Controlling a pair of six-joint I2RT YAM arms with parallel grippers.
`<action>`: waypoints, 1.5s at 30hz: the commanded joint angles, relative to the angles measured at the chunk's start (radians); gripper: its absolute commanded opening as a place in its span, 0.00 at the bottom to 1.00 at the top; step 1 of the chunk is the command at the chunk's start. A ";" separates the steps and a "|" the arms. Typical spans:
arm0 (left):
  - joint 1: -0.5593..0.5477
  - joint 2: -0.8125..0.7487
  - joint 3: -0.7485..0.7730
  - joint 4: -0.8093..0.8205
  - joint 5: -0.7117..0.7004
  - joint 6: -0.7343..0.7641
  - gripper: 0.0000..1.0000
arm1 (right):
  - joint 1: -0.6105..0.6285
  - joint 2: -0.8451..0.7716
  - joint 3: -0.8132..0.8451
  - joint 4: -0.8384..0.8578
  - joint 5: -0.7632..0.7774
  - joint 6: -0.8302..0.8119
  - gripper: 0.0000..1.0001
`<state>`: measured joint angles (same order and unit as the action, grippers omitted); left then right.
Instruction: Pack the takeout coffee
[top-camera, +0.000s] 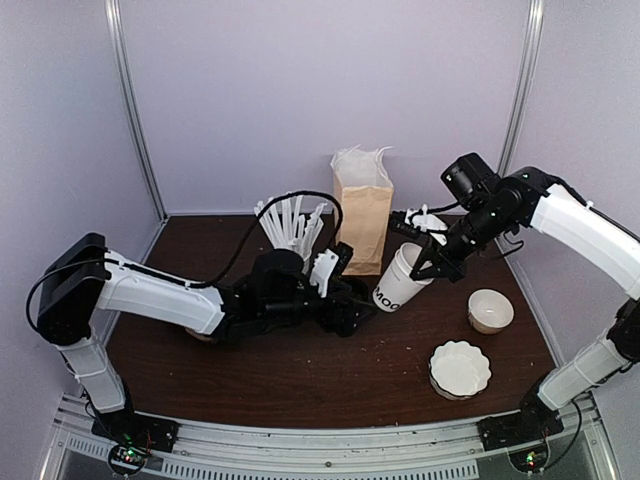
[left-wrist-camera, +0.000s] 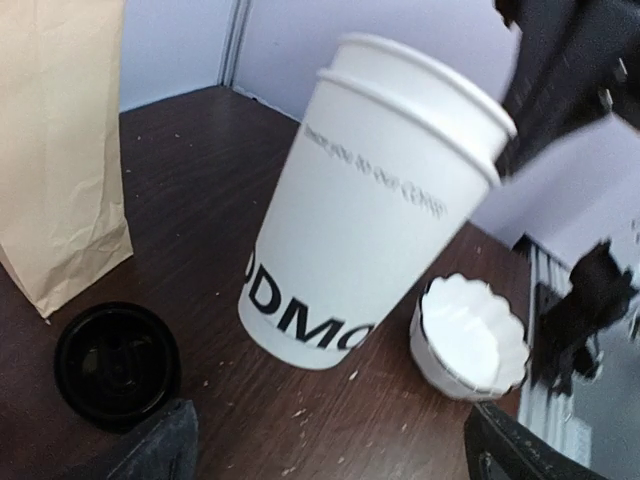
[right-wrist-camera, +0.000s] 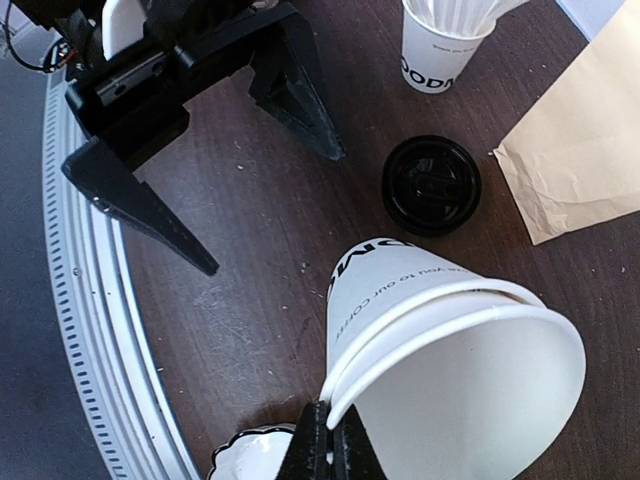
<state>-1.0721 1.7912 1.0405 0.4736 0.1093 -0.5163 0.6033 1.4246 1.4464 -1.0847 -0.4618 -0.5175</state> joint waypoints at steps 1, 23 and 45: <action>-0.018 -0.100 -0.133 0.076 -0.024 0.454 0.98 | -0.030 -0.029 0.036 -0.089 -0.181 -0.008 0.00; -0.042 0.072 -0.066 0.274 0.084 0.461 0.98 | -0.041 -0.033 0.040 -0.101 -0.330 0.002 0.00; -0.046 0.130 -0.002 0.214 0.025 0.418 0.77 | -0.040 -0.041 0.030 -0.104 -0.331 -0.010 0.00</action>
<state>-1.1149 1.9095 1.0103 0.6708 0.1452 -0.0868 0.5652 1.4094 1.4742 -1.1866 -0.7879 -0.5228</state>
